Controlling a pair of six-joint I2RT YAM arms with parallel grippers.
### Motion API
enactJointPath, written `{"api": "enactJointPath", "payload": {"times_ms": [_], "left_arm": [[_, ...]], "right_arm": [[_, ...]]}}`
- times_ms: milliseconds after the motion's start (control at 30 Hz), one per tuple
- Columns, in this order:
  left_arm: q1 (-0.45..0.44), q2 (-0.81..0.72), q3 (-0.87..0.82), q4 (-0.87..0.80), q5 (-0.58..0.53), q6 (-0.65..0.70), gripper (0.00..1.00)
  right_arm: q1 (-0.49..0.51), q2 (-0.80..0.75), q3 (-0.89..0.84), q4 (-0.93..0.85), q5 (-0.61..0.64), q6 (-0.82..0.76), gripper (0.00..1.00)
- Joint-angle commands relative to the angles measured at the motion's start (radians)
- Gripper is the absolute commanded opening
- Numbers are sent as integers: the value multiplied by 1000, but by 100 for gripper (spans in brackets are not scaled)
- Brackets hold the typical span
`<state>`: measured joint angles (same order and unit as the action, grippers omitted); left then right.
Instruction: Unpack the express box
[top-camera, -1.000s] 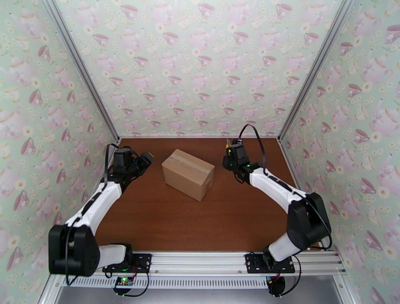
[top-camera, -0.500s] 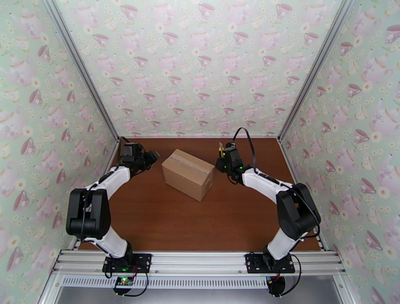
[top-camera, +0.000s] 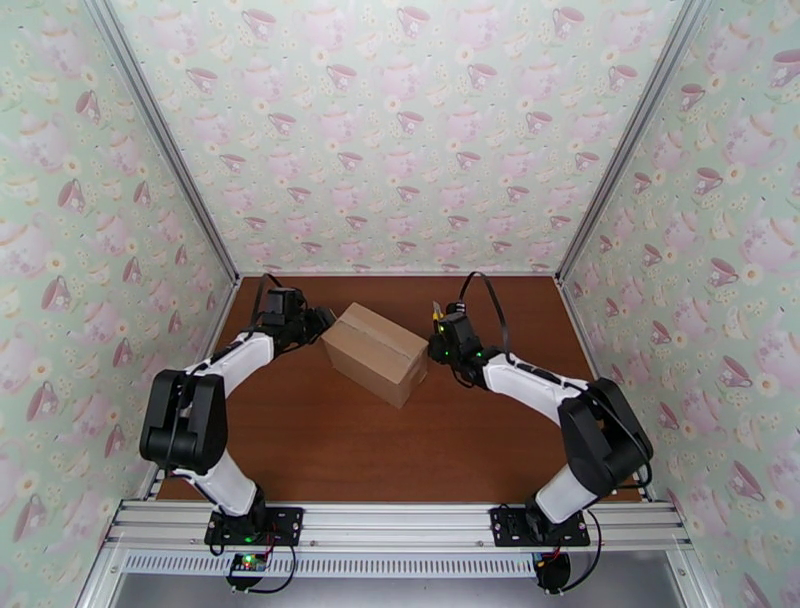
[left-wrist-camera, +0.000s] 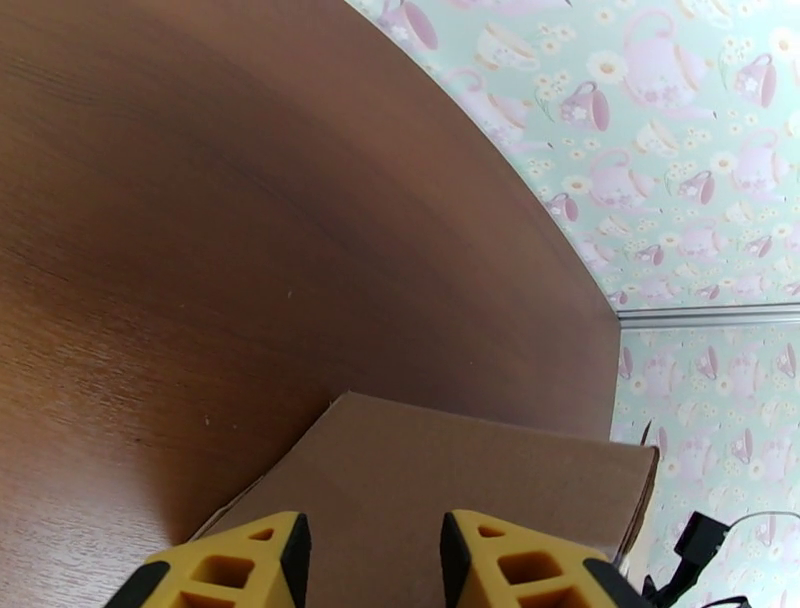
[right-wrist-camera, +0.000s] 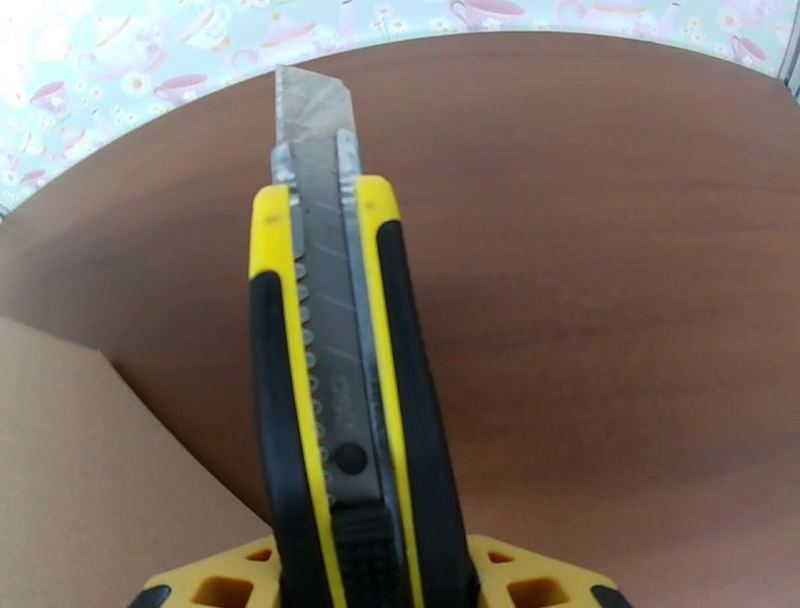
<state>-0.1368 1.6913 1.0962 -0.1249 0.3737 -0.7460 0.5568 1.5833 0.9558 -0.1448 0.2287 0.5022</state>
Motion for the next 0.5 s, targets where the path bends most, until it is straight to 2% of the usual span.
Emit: {"api": "enactJointPath", "payload": {"times_ms": [0,267,467], "left_arm": [[-42,41,29,-21,12,31,41],[-73,52,39,-14,0,31,41],[-60,6,68,-58,-59,60,41]], "right_arm": [[41,-75,-40,33,10,47,0],[71,-203,-155,-10,50,110,0],[71,-268,-137,-167,109,108,0]]}}
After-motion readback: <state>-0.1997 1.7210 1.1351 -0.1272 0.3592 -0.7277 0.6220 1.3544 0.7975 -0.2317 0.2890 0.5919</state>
